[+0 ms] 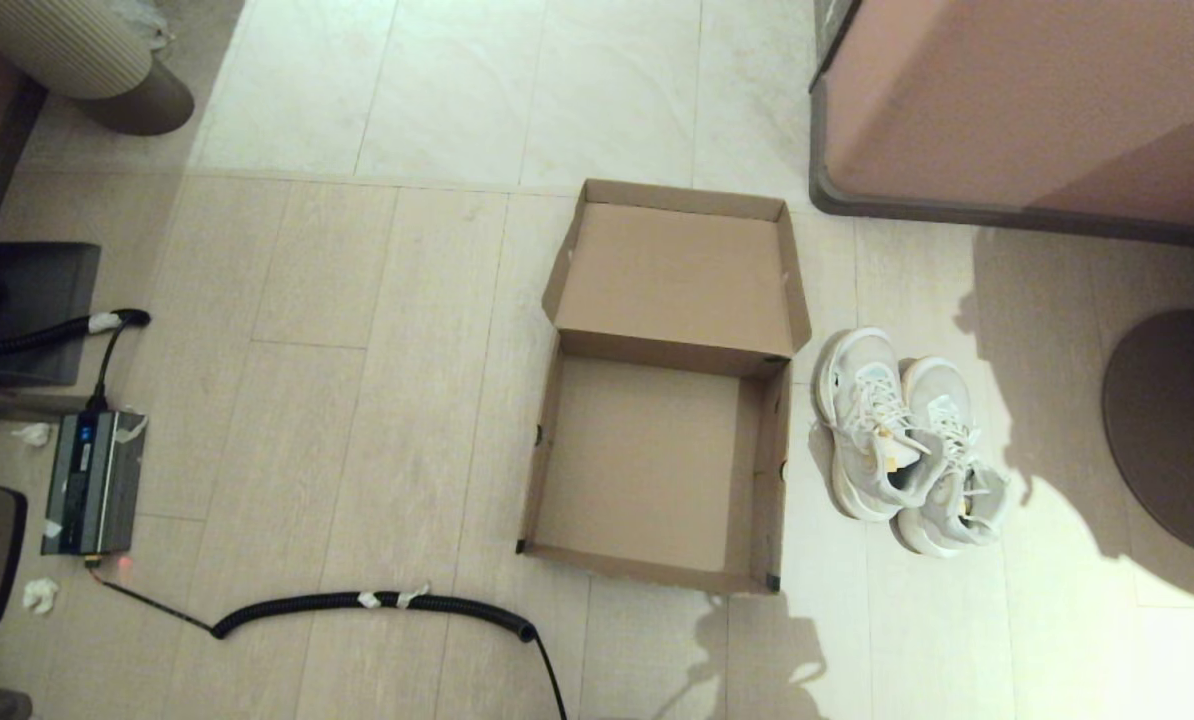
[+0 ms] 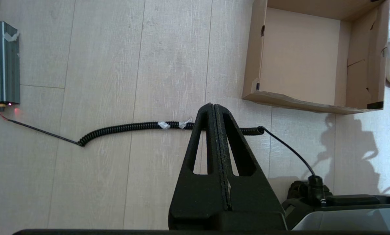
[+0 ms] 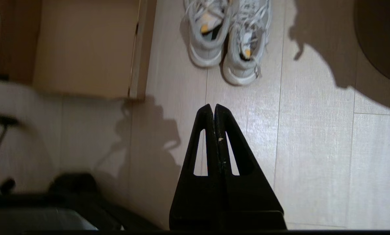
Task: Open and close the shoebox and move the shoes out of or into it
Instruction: Put the shoes out of the shoe box, then put the shoes into the shoe box
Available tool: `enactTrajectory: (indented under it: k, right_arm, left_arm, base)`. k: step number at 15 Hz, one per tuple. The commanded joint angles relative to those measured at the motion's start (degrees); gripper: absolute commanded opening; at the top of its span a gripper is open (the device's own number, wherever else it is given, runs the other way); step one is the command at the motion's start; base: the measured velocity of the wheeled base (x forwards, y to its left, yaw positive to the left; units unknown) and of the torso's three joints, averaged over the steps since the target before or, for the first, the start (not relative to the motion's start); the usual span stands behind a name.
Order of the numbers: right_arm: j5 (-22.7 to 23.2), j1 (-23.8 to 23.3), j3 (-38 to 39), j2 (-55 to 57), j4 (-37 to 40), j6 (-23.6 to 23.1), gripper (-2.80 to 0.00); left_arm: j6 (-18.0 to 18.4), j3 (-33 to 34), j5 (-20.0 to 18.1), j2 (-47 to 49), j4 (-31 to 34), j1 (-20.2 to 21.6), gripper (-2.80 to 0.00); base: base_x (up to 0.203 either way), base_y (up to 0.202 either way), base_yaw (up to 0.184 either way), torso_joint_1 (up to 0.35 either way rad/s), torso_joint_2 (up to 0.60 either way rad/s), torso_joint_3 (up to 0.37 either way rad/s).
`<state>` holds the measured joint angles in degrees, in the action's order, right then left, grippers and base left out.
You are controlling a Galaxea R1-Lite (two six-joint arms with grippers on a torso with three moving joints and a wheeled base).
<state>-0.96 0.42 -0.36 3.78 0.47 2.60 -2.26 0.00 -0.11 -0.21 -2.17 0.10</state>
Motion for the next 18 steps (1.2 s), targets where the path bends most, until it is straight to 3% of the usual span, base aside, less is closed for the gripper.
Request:
enactTrajectory:
  k: [1,4,5,8,12,14,18]
  right_arm:
    - [-0.8,-0.6,0.3,-3.7,-0.7,5.1,-2.80]
    - [-1.2,-0.7,0.4,-3.7,-0.9,5.6,-2.80]
    - [-1.3,-0.7,-0.2,-3.7,-0.8,5.3,-2.80]
    - [-1.2,-0.7,-8.2,3.8,2.8,6.3,-2.80]
    - [-0.5,-0.8,-19.1,32.8,4.9,12.1,-2.80]
    - [-0.4,-0.9,-23.7,48.9,2.4,13.8,-2.80]
    - [-0.2,-1.8,-27.5,73.2,-9.5,14.9,-2.80]
  left_arm:
    - [-0.2,0.7,-0.1,0.0,0.0,0.0,-2.80]
    - [-1.7,0.7,0.7,0.0,0.1,0.0,-2.80]
    - [-0.6,0.4,0.4,0.0,0.1,0.0,-2.80]
    - [-0.6,-7.7,-5.4,6.3,2.1,-0.1,-2.80]
    - [-8.9,-19.9,-12.9,32.0,1.5,-0.4,-2.80]
    - [-13.4,-22.9,-15.4,45.3,-4.0,-0.5,-2.80]
    - [-17.8,-24.5,-19.8,64.5,-17.1,-0.8,-2.80]
  base:
    - [0.000,0.000,0.000,0.000,0.00,0.000]
    - [0.000,0.000,0.000,0.000,0.00,0.000]
    - [0.000,0.000,0.000,0.000,0.00,0.000]
    - [0.000,0.000,0.000,0.000,0.00,0.000]
    - [0.000,0.000,0.000,0.000,0.00,0.000]
    - [0.000,0.000,0.000,0.000,0.00,0.000]
    - [0.000,0.000,0.000,0.000,0.00,0.000]
